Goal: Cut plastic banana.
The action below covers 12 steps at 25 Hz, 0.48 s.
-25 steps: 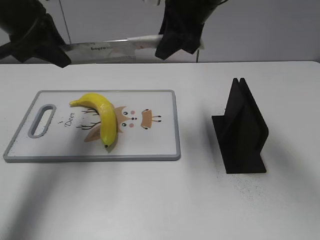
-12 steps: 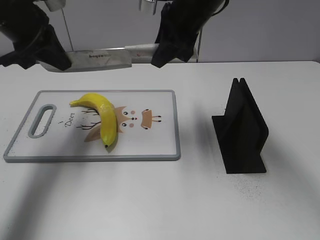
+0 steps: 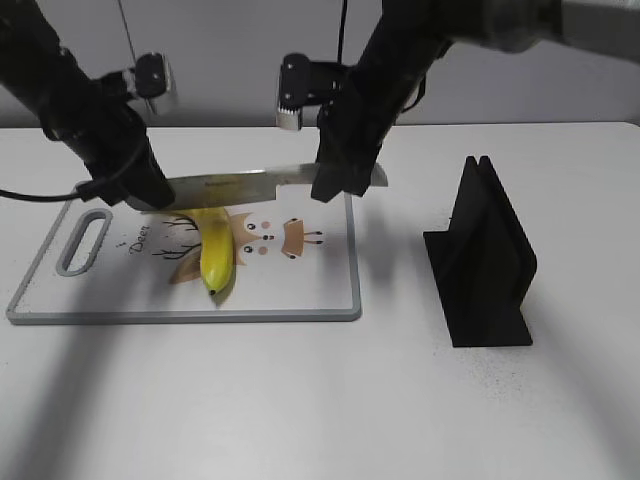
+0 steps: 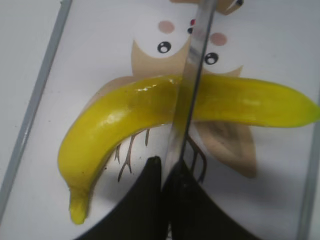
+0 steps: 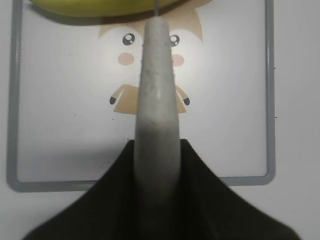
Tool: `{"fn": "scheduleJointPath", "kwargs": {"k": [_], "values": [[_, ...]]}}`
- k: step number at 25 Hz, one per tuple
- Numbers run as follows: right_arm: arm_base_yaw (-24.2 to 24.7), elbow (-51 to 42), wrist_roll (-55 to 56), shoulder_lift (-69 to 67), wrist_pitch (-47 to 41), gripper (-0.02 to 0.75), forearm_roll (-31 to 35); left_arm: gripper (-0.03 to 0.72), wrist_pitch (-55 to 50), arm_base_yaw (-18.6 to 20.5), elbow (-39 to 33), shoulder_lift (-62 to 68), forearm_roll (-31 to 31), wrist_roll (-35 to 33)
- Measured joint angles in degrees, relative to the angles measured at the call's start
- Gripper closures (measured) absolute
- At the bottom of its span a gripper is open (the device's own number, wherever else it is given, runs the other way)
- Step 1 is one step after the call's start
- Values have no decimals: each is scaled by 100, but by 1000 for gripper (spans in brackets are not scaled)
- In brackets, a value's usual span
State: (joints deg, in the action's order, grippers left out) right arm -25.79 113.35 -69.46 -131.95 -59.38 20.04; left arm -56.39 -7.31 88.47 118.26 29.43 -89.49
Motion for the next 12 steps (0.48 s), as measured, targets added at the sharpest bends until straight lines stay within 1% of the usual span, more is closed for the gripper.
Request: {"fn": "scheduleJointPath", "kwargs": {"k": [3,7,12], "values": [[0,7,53,-500,261,577,-110,662,336,-26,-11,451,54,28],[9,60,89,-622,255,575,-167,659,297,-35,48,483,112,49],[2,366,145,-622,-170,575,-250,659,207,-35,30,388,104,74]]}}
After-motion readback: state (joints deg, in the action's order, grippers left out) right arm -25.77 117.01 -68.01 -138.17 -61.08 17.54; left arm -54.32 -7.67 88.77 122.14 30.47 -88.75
